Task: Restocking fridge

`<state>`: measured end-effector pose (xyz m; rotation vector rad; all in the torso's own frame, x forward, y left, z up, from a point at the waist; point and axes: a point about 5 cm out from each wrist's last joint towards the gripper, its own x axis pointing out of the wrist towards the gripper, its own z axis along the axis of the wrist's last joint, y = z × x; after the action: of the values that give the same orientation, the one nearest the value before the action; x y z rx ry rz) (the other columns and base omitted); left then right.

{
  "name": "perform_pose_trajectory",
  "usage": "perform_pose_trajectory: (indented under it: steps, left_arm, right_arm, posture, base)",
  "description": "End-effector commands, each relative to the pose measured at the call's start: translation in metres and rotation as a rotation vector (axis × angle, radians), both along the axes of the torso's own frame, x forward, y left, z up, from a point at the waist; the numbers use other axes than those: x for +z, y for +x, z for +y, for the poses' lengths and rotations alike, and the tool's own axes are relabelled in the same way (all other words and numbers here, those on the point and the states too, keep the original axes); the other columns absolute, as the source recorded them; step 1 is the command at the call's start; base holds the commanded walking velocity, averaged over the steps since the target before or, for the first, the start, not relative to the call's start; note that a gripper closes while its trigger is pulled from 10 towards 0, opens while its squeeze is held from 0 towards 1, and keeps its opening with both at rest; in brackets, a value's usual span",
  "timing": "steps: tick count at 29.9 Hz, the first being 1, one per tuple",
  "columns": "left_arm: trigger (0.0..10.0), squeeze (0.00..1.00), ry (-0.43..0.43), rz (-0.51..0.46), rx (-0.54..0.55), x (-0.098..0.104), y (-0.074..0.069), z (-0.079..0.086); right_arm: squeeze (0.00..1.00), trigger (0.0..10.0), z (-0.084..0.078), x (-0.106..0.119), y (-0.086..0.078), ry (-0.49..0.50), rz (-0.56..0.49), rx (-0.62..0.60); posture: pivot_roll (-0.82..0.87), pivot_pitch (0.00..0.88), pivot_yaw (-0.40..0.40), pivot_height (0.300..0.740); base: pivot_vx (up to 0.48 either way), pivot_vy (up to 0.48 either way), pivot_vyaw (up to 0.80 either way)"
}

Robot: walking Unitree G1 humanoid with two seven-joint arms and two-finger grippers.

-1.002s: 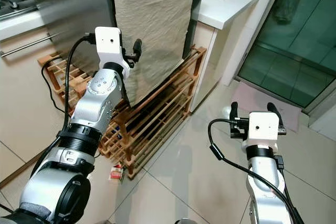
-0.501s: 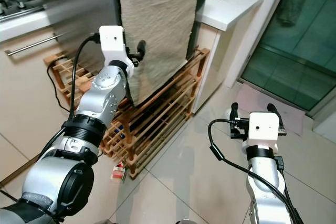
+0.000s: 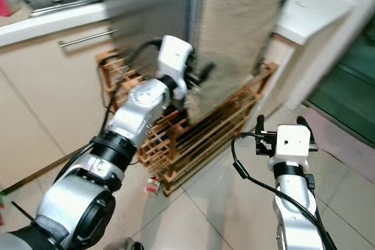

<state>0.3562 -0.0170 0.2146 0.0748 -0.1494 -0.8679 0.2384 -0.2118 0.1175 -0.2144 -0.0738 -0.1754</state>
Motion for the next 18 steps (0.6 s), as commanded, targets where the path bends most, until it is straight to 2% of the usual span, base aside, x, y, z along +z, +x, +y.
perform_pose_trajectory:
  steps: [1, 6, 11, 15, 16, 17, 18]
  left_arm:
    - [10.0, 0.0, -0.087, -0.05, -0.158, 0.021, -0.022, -0.039]
    - [10.0, 0.0, -0.145, -0.052, -0.246, 0.031, -0.032, -0.05]
    - [10.0, 0.0, -0.192, -0.041, -0.29, 0.037, -0.04, -0.049]
    - [10.0, 0.0, -0.263, -0.018, -0.324, 0.044, -0.049, -0.039]
    - [10.0, 0.0, -0.3, 0.015, -0.324, 0.044, -0.051, -0.029]
    - [10.0, 0.0, -0.3, 0.015, -0.324, 0.044, -0.051, -0.029]
    - [10.0, 0.0, -0.318, 0.041, -0.322, 0.043, -0.052, -0.02]
  right_arm:
    - [0.0, 10.0, -0.006, -0.002, -0.004, -0.005, 0.014, -0.025]
    - [0.0, 10.0, 0.001, -0.006, -0.006, 0.012, 0.026, -0.019]
    - [0.0, 10.0, 0.004, -0.009, -0.009, 0.017, 0.036, -0.013]
    - [0.0, 10.0, 0.003, -0.011, -0.01, 0.017, 0.043, -0.015]
    - [0.0, 10.0, 0.002, -0.011, -0.009, 0.018, 0.041, -0.02]
    - [0.0, 10.0, 0.002, -0.011, -0.009, 0.018, 0.041, -0.02]
    - [0.0, 10.0, 0.001, -0.01, -0.008, 0.019, 0.04, -0.025]
  posture:
    - [-0.17, 0.029, -0.028, 0.74]
    - [-0.17, 0.025, -0.024, 0.74]
    - [-0.17, 0.02, -0.022, 0.74]
    - [-0.17, 0.013, -0.025, 0.74]
    - [-0.17, 0.005, -0.023, 0.74]
    - [-0.17, 0.005, -0.023, 0.74]
    - [-0.16, 0.0, -0.022, 0.74]
  base:
    - [0.0, 0.0, 0.0]
    - [0.0, 0.0, 0.0]
    - [0.0, 0.0, 0.0]
    - [0.0, 0.0, 0.0]
    - [0.0, 0.0, 0.0]
    - [0.0, 0.0, 0.0]
    - [0.0, 0.0, 0.0]
